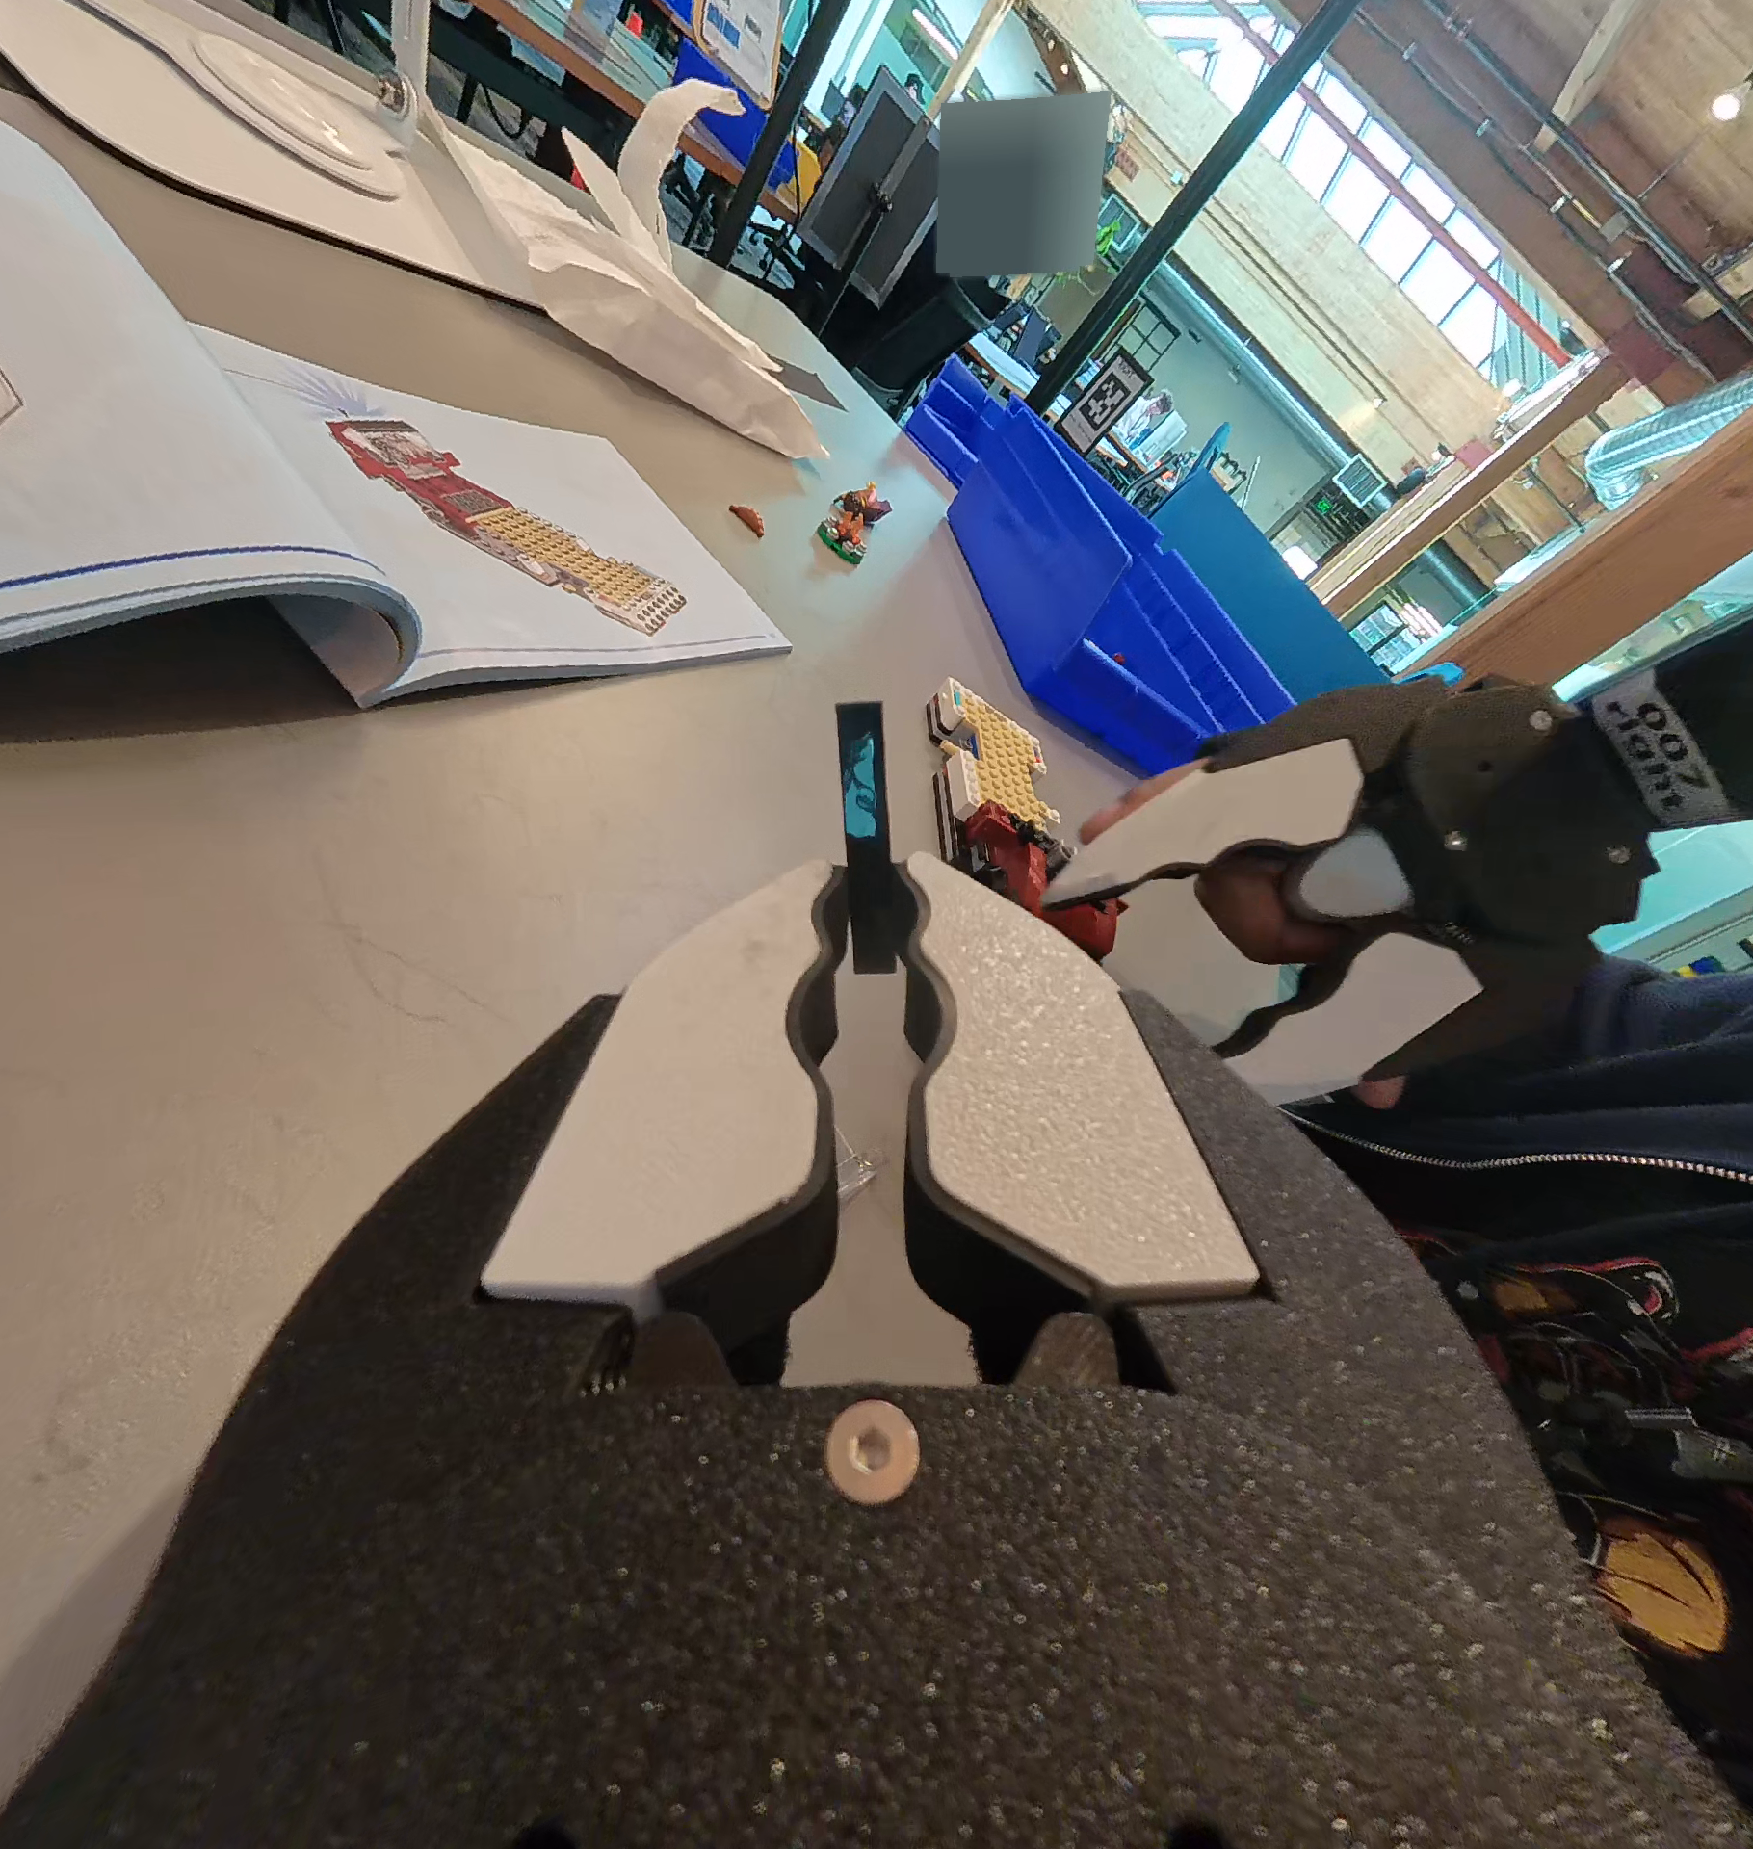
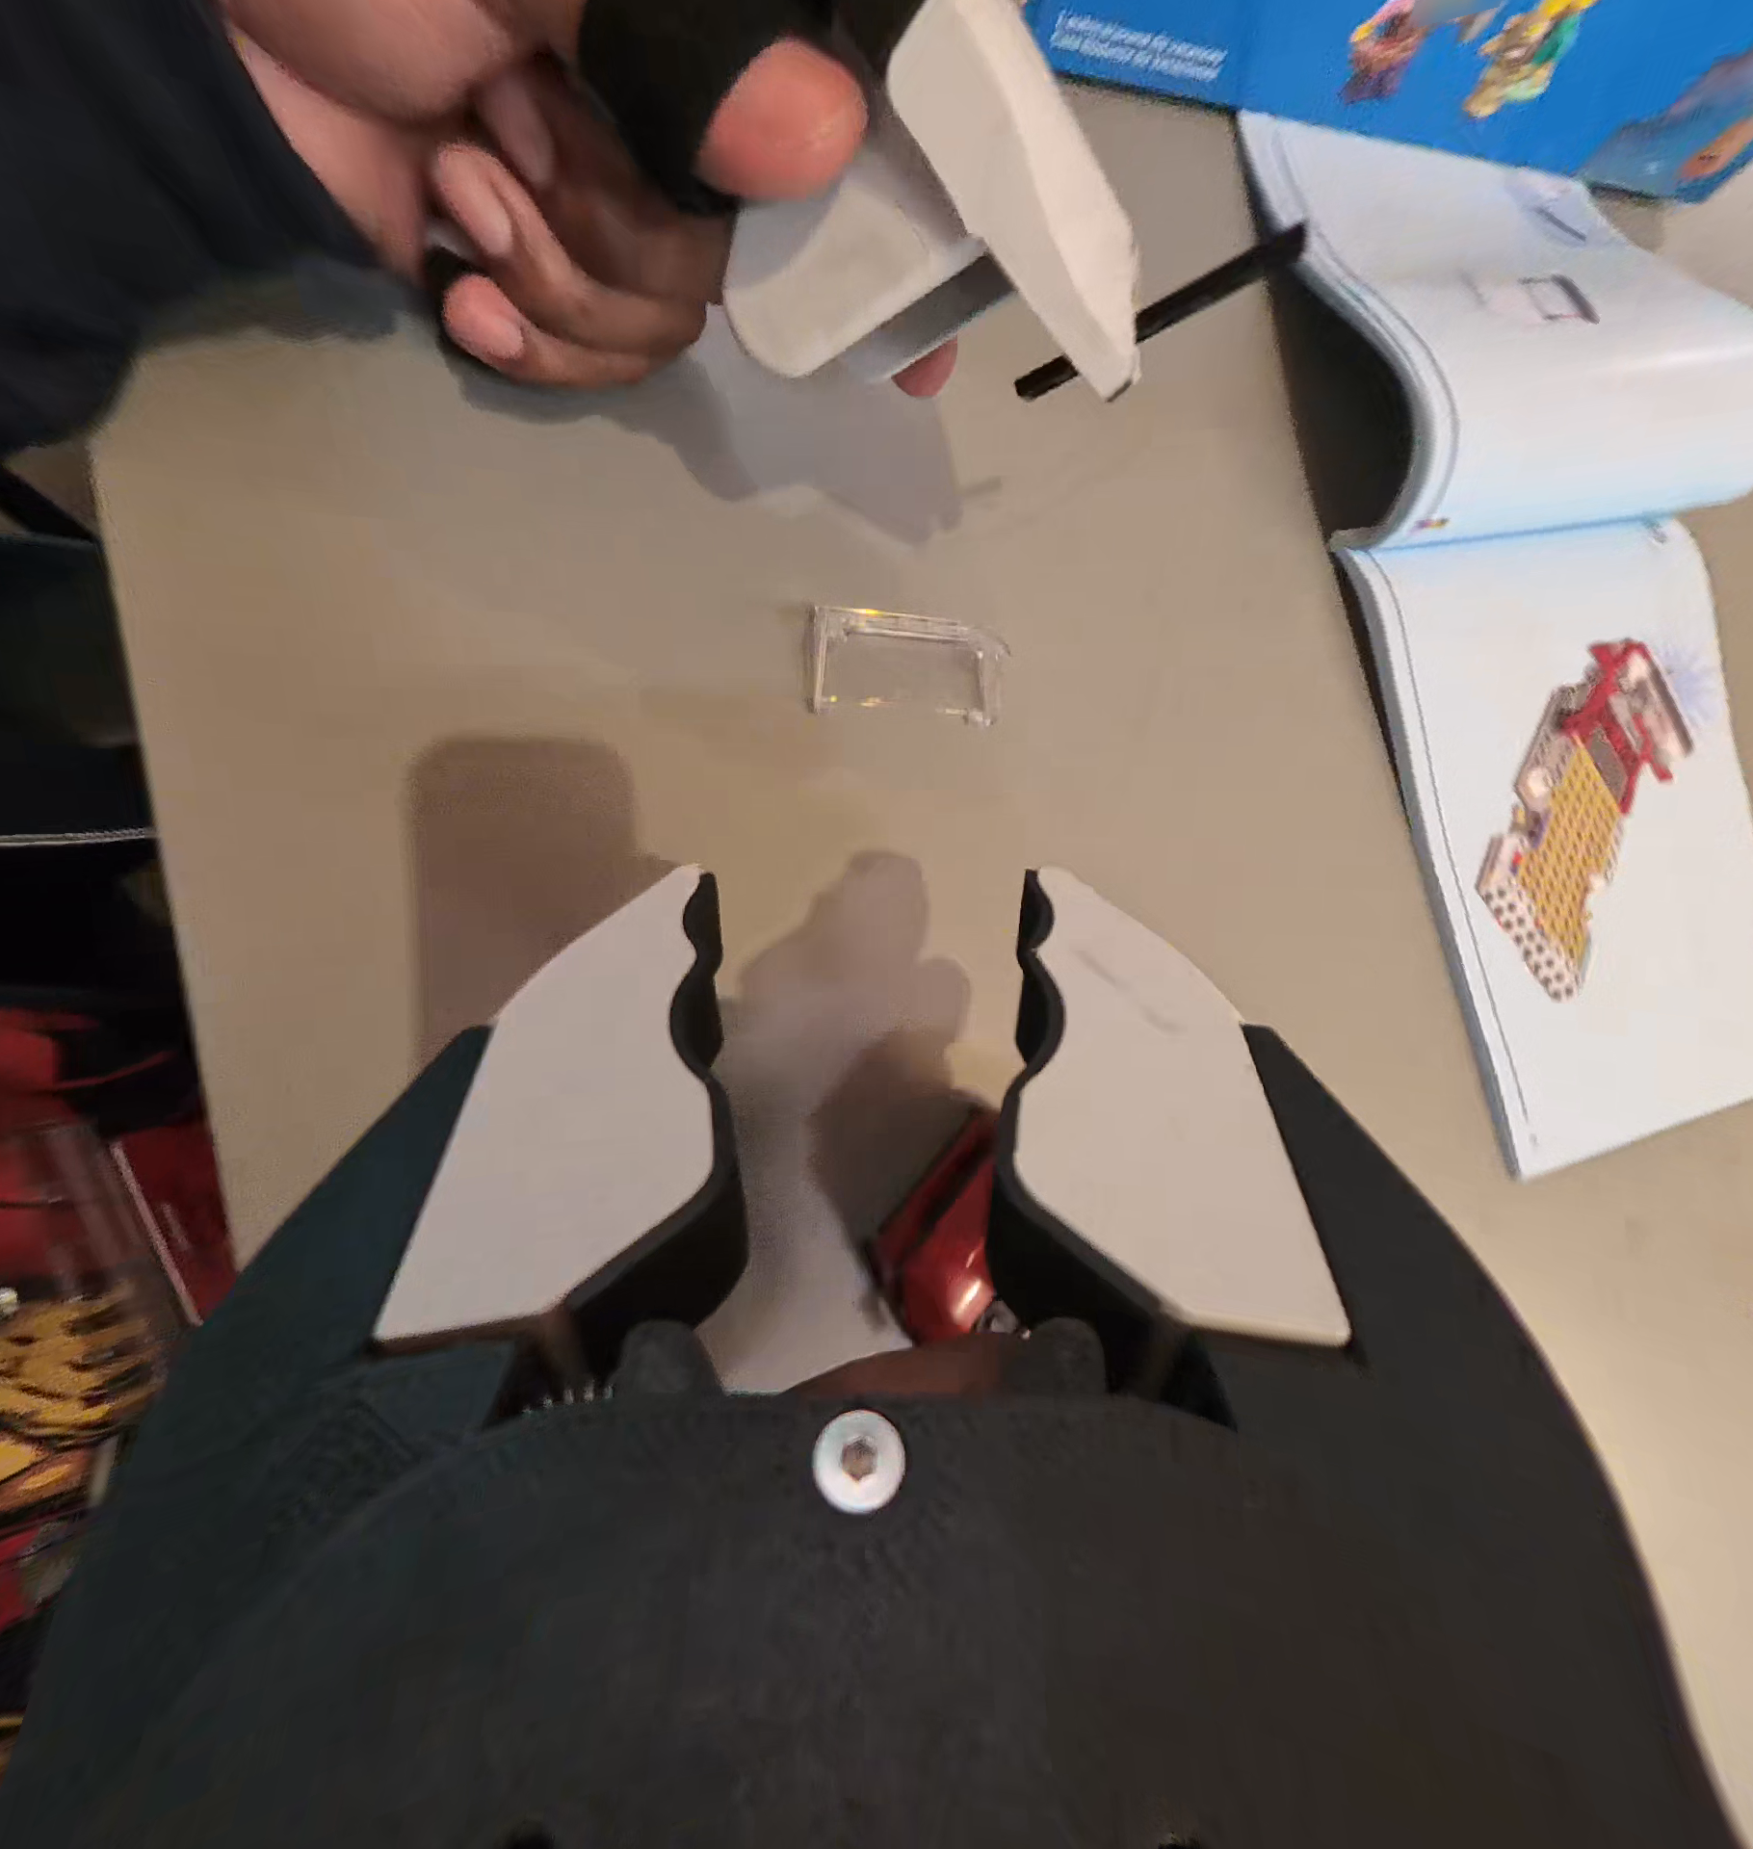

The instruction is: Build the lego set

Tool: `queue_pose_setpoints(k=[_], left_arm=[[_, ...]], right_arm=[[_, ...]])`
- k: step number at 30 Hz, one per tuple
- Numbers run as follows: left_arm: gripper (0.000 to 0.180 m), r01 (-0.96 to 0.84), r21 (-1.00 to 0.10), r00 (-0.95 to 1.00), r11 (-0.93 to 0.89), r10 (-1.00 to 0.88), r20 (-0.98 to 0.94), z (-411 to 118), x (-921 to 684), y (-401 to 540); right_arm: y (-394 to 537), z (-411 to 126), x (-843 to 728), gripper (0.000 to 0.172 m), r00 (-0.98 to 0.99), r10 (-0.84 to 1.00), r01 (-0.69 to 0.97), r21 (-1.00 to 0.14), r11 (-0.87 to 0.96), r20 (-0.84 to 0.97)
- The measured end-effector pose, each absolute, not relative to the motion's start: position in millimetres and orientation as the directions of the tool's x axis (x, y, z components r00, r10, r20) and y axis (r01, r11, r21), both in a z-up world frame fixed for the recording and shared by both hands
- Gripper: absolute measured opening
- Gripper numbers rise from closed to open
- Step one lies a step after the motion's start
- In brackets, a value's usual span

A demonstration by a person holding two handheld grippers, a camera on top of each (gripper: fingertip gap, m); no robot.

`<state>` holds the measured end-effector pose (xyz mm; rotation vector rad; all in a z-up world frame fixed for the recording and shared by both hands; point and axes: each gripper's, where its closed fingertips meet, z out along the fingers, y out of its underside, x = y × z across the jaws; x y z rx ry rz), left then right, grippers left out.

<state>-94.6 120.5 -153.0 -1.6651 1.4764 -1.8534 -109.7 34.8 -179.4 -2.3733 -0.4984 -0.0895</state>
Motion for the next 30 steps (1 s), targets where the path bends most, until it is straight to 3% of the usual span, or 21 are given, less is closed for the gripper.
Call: queue_pose_setpoints(k=[8, 14, 17, 30], left_arm=[[0.008, -0.427, -0.763, -0.312, -0.486, -0.712, 0.629, -153.2, -99.2, 123.2], [0.008, -0.434, -0.758, -0.306, -0.488, -0.711, 0.633, -154.2, -99.9, 123.6], [0.008, -0.433, -0.755, -0.302, -0.492, -0.71, 0.637, -154.2, -100.2, 124.4], [0.008, -0.44, -0.754, -0.298, -0.488, -0.713, 0.635, -155.8, -99.4, 123.7]], right_arm=[[87.6, -205.7, -118.6, 0.069, 0.913, 0.383, 0.398, -0.527, -0.751, 0.143], [98.7, -225.6, -117.7, 0.066, 0.94, 0.325, 0.33, -0.5, -0.801, 0.101], [100.1, -226.2, -115.2, 0.052, 0.951, 0.295, 0.297, -0.513, -0.805, 0.087], [85.4, -194.0, -110.2, 0.052, 0.963, 0.238, 0.262, -0.661, -0.703, 0.129]])
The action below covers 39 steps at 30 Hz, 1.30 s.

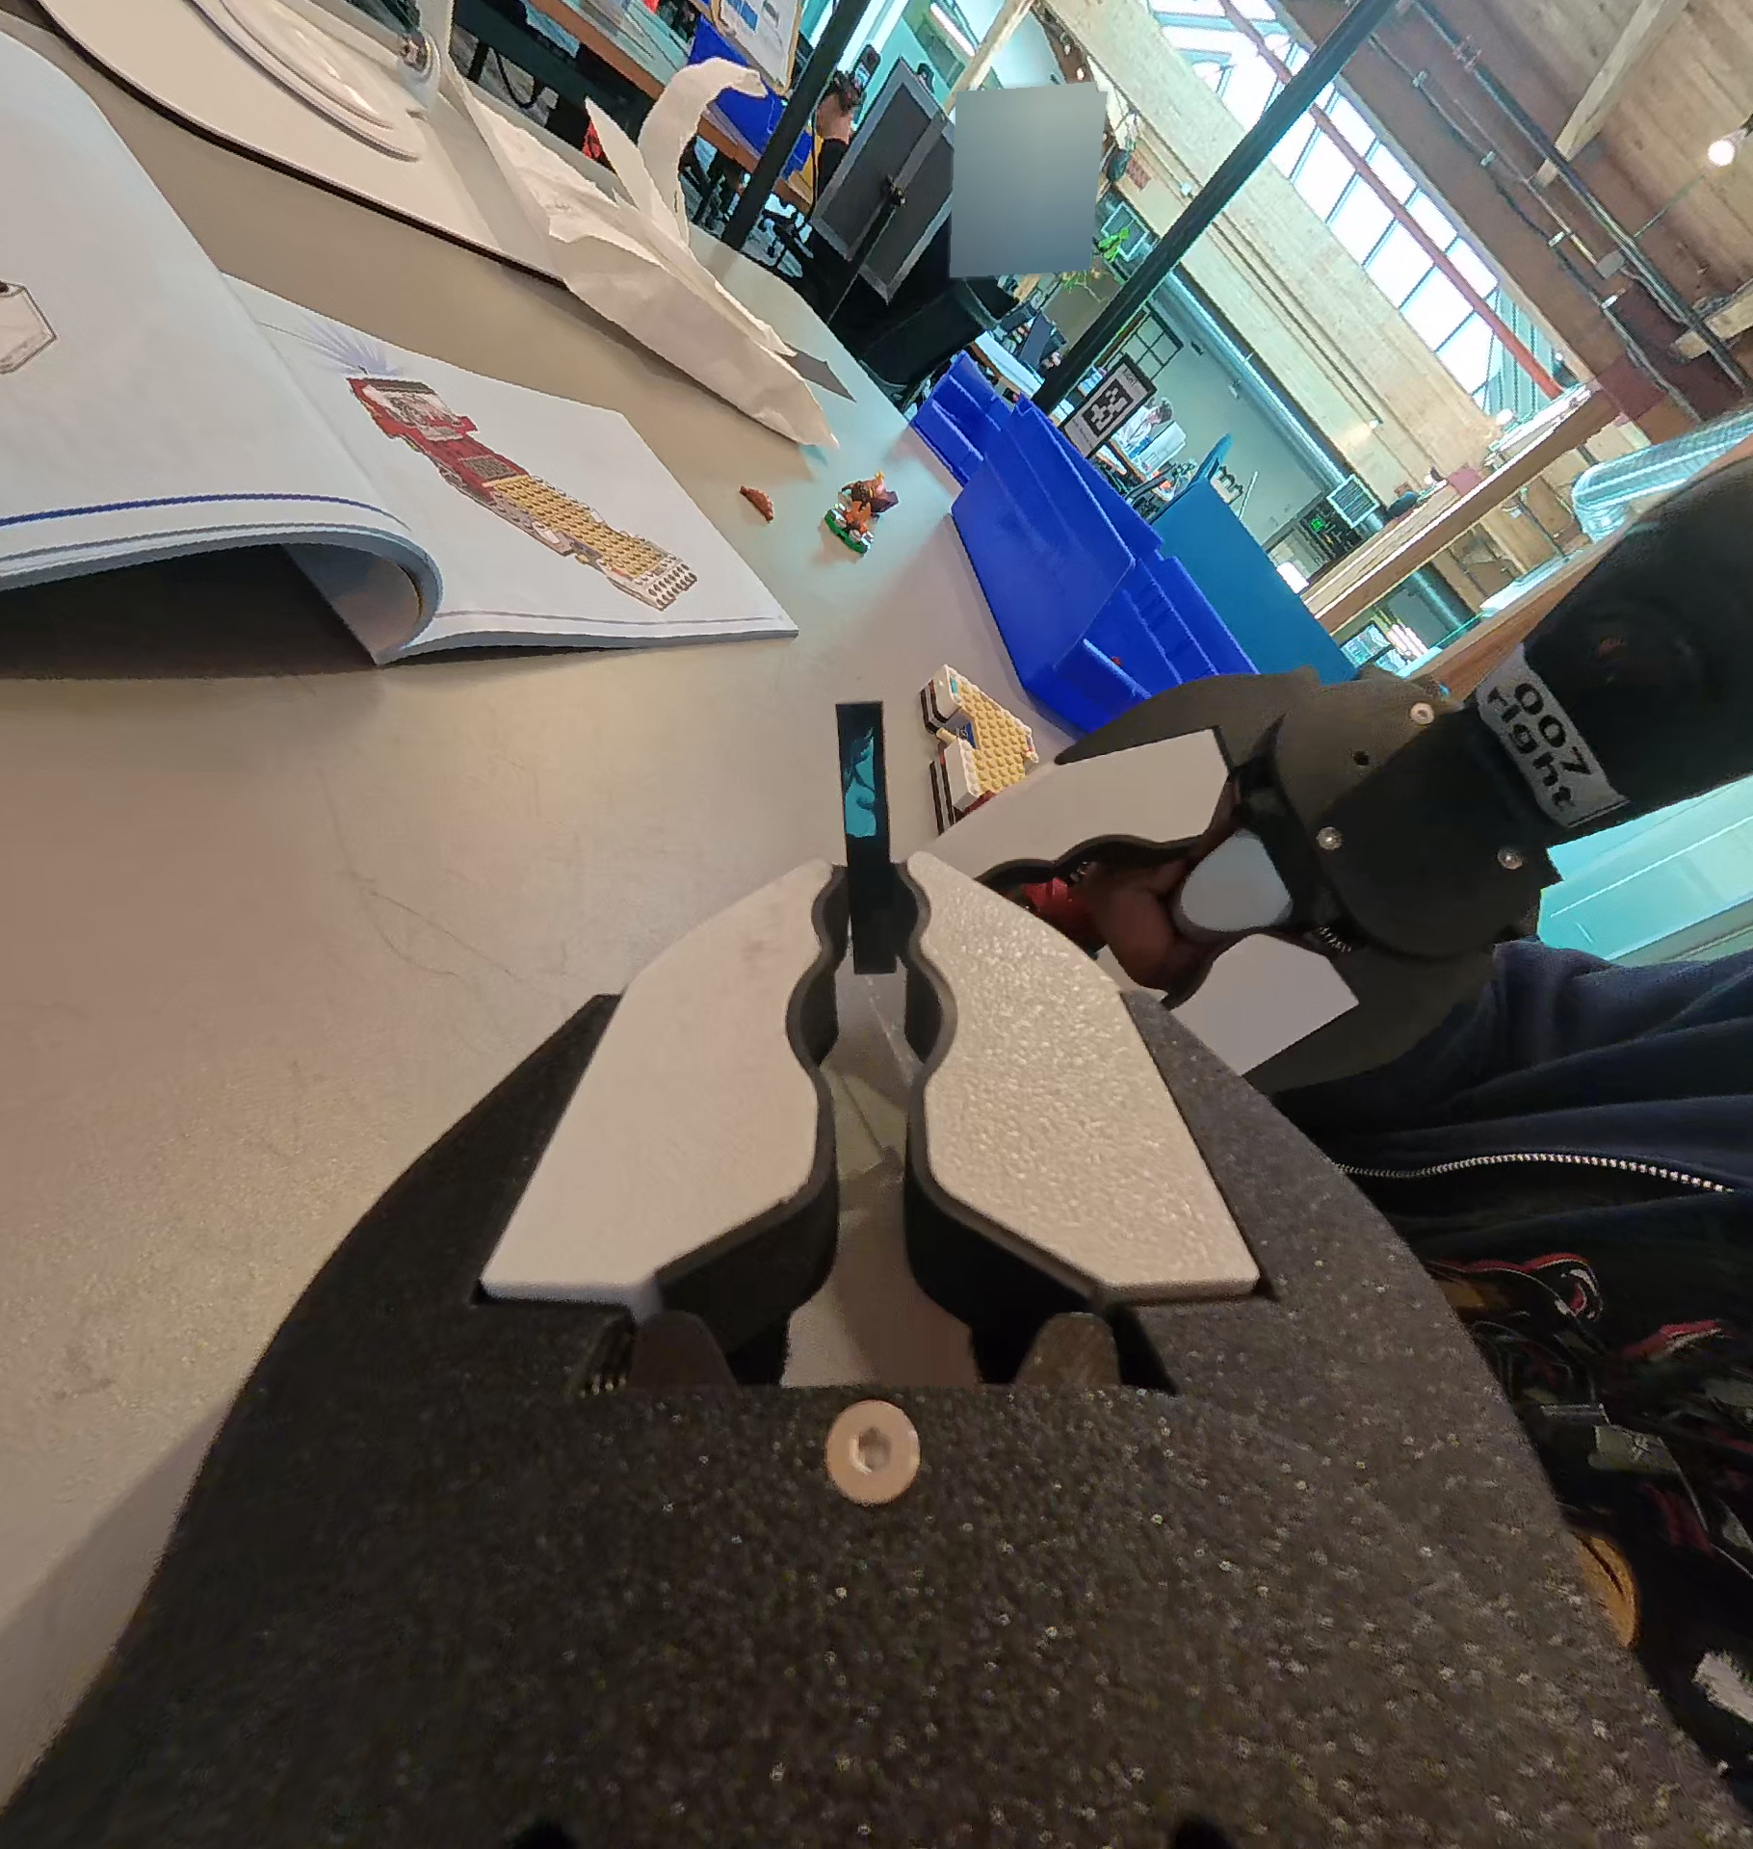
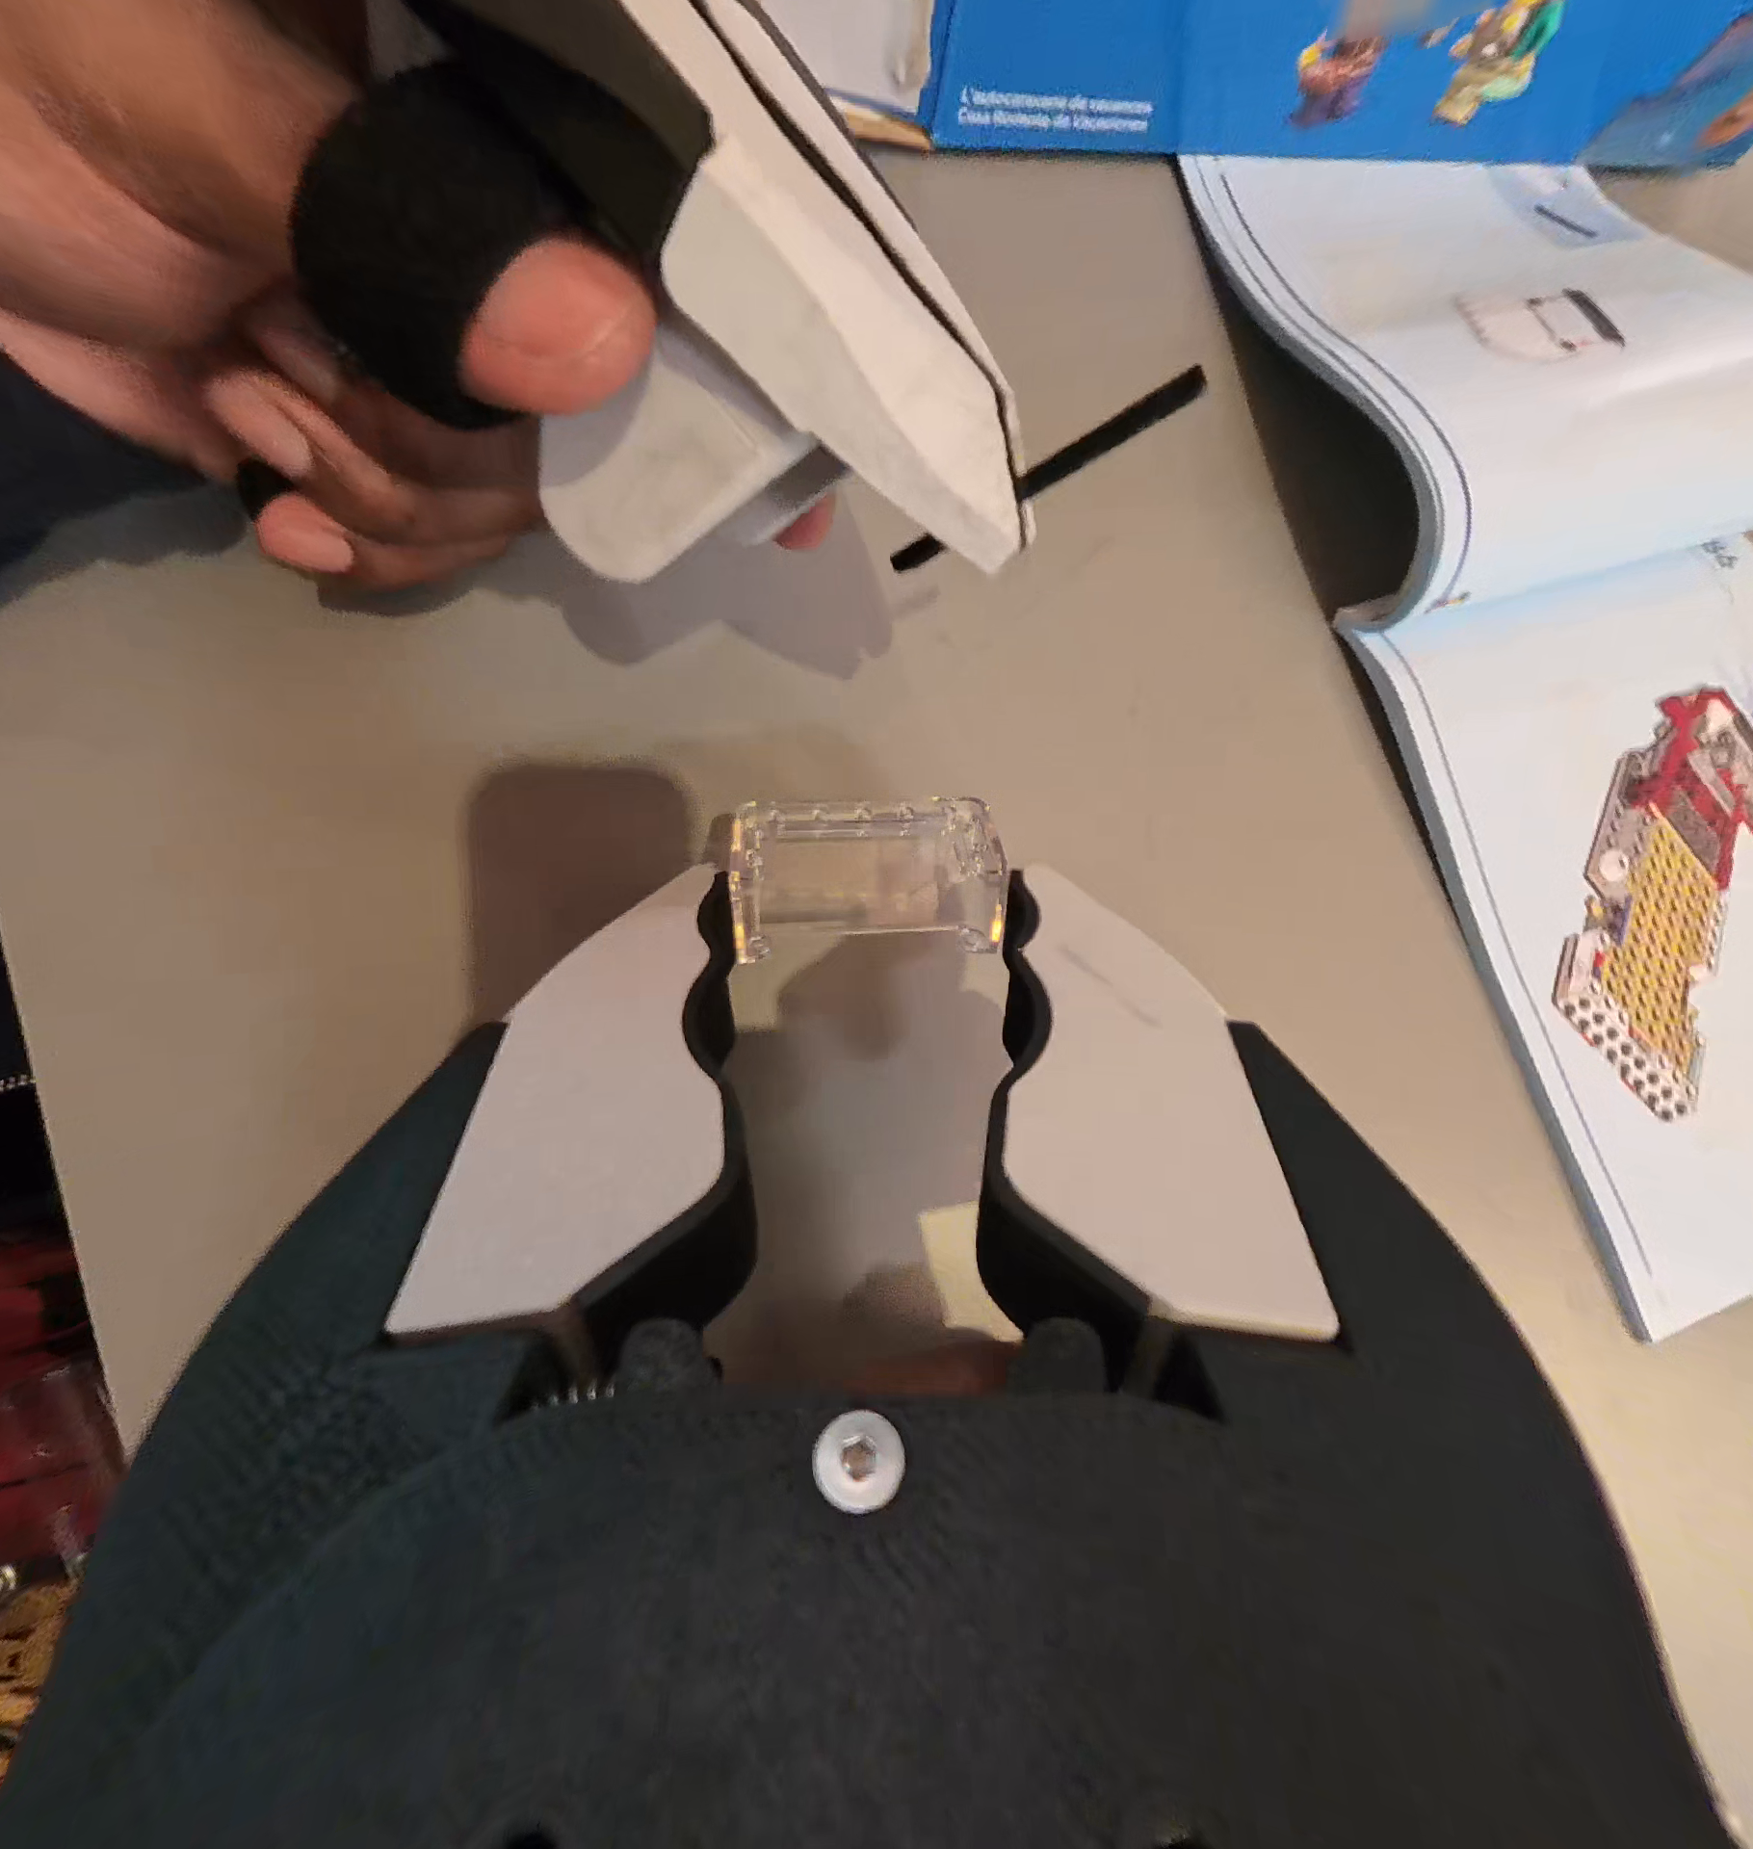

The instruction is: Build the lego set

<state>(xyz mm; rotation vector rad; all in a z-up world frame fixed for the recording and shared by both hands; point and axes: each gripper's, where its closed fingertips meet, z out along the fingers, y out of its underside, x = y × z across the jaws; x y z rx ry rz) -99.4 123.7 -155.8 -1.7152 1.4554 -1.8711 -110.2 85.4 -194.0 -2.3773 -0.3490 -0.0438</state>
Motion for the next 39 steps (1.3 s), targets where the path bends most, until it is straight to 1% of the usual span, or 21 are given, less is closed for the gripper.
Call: queue_pose_setpoints(k=[5, 15, 19, 20, 22, 24, 26, 28, 29, 32, 34, 36, 39], left_arm=[[0.008, -0.442, -0.758, -0.295, -0.48, -0.72, 0.628, -156.8, -99.1, 123.0], [0.008, -0.443, -0.763, -0.294, -0.47, -0.728, 0.619, -157.8, -99.2, 122.1], [0.008, -0.443, -0.765, -0.295, -0.467, -0.73, 0.617, -157.8, -99.3, 121.7], [0.008, -0.443, -0.765, -0.295, -0.467, -0.73, 0.616, -157.8, -99.4, 121.6], [0.008, -0.443, -0.766, -0.297, -0.466, -0.73, 0.615, -157.6, -99.6, 121.5], [0.008, -0.446, -0.768, -0.298, -0.459, -0.733, 0.611, -158.0, -99.5, 120.6], [0.008, -0.451, -0.772, -0.299, -0.449, -0.739, 0.604, -158.7, -99.4, 119.2], [0.008, -0.45, -0.775, -0.3, -0.444, -0.742, 0.599, -158.9, -99.5, 118.9], [0.008, -0.449, -0.775, -0.299, -0.445, -0.742, 0.6, -158.9, -99.5, 119.2], [0.008, -0.446, -0.772, -0.295, -0.452, -0.741, 0.604, -158.7, -99.3, 120.4], [0.008, -0.445, -0.773, -0.294, -0.453, -0.741, 0.604, -158.8, -99.3, 120.5], [0.008, -0.445, -0.773, -0.295, -0.453, -0.74, 0.604, -158.6, -99.3, 120.7], [0.008, -0.442, -0.773, -0.297, -0.455, -0.739, 0.605, -158.1, -99.5, 120.9]], right_arm=[[62.9, -198.2, -107.4, 0.052, 0.965, 0.224, 0.26, -0.639, -0.724, 0.139], [56.8, -190.9, -106.9, 0.052, 0.968, 0.212, 0.246, -0.664, -0.706, 0.132], [46.4, -188.7, -100.0, 0.054, 0.957, 0.233, 0.288, -0.636, -0.716, 0.171], [40.9, -186.8, -97.4, 0.054, 0.949, 0.255, 0.315, -0.625, -0.714, 0.187], [28.8, -181.9, -90.8, 0.051, 0.904, 0.341, 0.427, -0.587, -0.688, 0.257], [16.1, -180.9, -84.7, 0.05, 0.814, 0.466, 0.581, -0.502, -0.641, 0.347], [1.9, -186.7, -84.6, 0.049, 0.685, 0.61, 0.728, -0.393, -0.561, 0.399], [-6.3, -194.7, -82.0, 0.049, 0.623, 0.678, 0.782, -0.311, -0.54, 0.39], [-5.8, -196.8, -82.7, 0.048, 0.642, 0.676, 0.767, -0.311, -0.562, 0.362], [7.4, -195.3, -96.0, 0.037, 0.76, 0.608, 0.643, -0.405, -0.65, 0.231], [15.2, -194.6, -104.9, 0.032, 0.811, 0.567, 0.565, -0.437, -0.7, 0.141], [17.2, -199.2, -113.1, 0.029, 0.833, 0.548, 0.522, -0.424, -0.74, 0.07], [18.6, -212.1, -111.5, 0.024, 0.847, 0.523, 0.52, -0.362, -0.773, 0.099]])
